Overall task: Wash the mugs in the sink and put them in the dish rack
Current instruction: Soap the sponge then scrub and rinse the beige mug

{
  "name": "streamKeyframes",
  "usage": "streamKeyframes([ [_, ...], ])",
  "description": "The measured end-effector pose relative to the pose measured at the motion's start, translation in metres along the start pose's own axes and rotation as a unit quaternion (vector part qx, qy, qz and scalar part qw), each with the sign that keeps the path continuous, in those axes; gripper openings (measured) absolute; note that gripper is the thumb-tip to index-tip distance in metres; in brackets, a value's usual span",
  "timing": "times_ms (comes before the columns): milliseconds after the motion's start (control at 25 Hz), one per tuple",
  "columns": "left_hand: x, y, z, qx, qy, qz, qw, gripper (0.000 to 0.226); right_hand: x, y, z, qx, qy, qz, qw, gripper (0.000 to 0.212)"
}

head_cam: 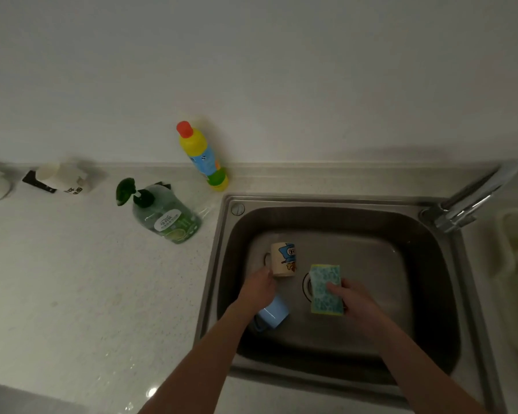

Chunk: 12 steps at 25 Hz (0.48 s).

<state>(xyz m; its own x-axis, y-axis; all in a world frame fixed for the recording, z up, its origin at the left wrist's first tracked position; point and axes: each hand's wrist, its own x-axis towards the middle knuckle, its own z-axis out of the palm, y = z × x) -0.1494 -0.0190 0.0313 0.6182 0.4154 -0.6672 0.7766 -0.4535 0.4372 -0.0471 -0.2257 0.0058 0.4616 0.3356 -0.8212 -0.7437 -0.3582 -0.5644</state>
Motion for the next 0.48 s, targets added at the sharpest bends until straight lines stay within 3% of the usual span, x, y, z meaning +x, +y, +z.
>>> streamKeyframes([
  [280, 0.084, -0.014, 0.016, 0.111, -0.064, 0.034, 0.991, 0.034, 0.044, 0.017, 0.012, 0.036, 0.032, 0.02, 0.999, 0.015],
  [480, 0.122, -0.023, 0.032, 0.148, -0.073, 0.005, 0.986, 0.037, 0.073, 0.031, 0.032, 0.071, 0.031, 0.051, 0.996, 0.018],
])
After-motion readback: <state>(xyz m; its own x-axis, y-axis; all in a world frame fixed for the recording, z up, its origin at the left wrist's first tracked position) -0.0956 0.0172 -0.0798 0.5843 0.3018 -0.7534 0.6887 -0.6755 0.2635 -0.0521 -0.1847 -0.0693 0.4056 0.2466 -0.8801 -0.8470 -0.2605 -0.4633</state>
